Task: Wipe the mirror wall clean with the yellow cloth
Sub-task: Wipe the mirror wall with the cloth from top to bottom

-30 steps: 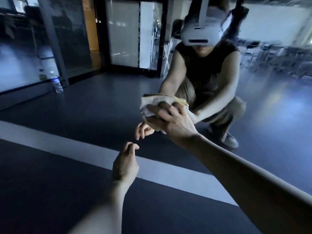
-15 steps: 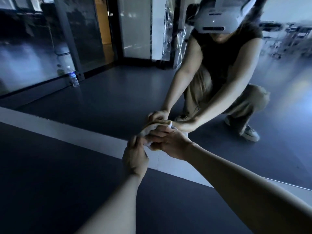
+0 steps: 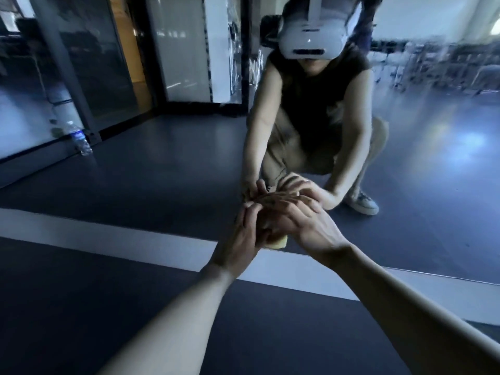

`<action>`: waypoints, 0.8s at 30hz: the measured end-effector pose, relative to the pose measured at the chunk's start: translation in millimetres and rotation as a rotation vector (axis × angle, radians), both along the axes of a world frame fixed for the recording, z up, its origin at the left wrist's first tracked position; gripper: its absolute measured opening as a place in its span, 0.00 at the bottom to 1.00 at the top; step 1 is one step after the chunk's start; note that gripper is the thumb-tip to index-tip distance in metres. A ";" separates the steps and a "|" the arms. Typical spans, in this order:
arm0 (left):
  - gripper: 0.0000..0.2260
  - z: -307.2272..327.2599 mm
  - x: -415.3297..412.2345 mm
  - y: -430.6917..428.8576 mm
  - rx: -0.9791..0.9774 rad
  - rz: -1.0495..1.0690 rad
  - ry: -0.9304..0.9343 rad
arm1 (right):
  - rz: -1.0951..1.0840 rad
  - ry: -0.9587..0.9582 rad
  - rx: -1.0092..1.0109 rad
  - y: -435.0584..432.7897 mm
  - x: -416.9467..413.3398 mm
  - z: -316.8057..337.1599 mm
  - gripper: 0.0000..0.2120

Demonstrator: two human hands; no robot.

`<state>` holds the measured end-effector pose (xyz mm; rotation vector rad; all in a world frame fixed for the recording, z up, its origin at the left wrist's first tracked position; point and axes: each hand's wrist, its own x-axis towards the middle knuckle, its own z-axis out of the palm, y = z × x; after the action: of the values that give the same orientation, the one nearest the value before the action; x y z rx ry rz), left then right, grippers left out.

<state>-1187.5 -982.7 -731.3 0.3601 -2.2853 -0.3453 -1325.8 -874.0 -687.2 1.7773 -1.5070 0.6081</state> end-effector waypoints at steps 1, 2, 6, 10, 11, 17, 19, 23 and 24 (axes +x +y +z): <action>0.21 -4.3 -2.8 3.1 0.038 -0.016 0.040 | -0.082 0.075 -0.063 4.1 -7.8 -4.6 0.09; 0.20 -8.3 -6.4 6.8 0.054 -0.028 0.073 | -0.150 0.100 -0.109 8.0 -14.6 -10.6 0.09; 0.22 -14.4 -29.6 25.5 -0.029 -0.091 0.221 | -0.227 0.072 -0.199 19.1 -28.5 -12.5 0.10; 0.25 -17.7 -49.9 28.4 -0.233 -0.100 0.215 | -0.213 -0.209 -0.057 25.0 -21.6 -12.9 0.08; 0.25 -16.6 -53.9 23.2 -0.295 -0.056 0.209 | -0.191 -0.223 -0.021 25.0 -22.0 -14.9 0.08; 0.21 -3.8 -69.7 16.2 -0.277 0.100 0.326 | -0.098 -0.261 -0.033 82.2 -35.9 -31.7 0.21; 0.21 -3.1 -84.2 35.7 -0.102 0.179 0.416 | -0.240 -0.287 -0.107 107.5 -51.4 -47.5 0.17; 0.23 11.9 -125.5 83.7 -0.064 0.173 0.414 | -0.389 -0.509 -0.230 137.1 -75.5 -51.1 0.15; 0.22 10.4 -134.4 95.1 -0.144 0.103 0.385 | -0.394 -0.551 -0.273 138.9 -77.4 -47.9 0.16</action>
<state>-1321.9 -887.6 -720.9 0.3064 -1.8944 -0.1774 -1403.2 -735.1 -735.2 1.1056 -1.9596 1.0924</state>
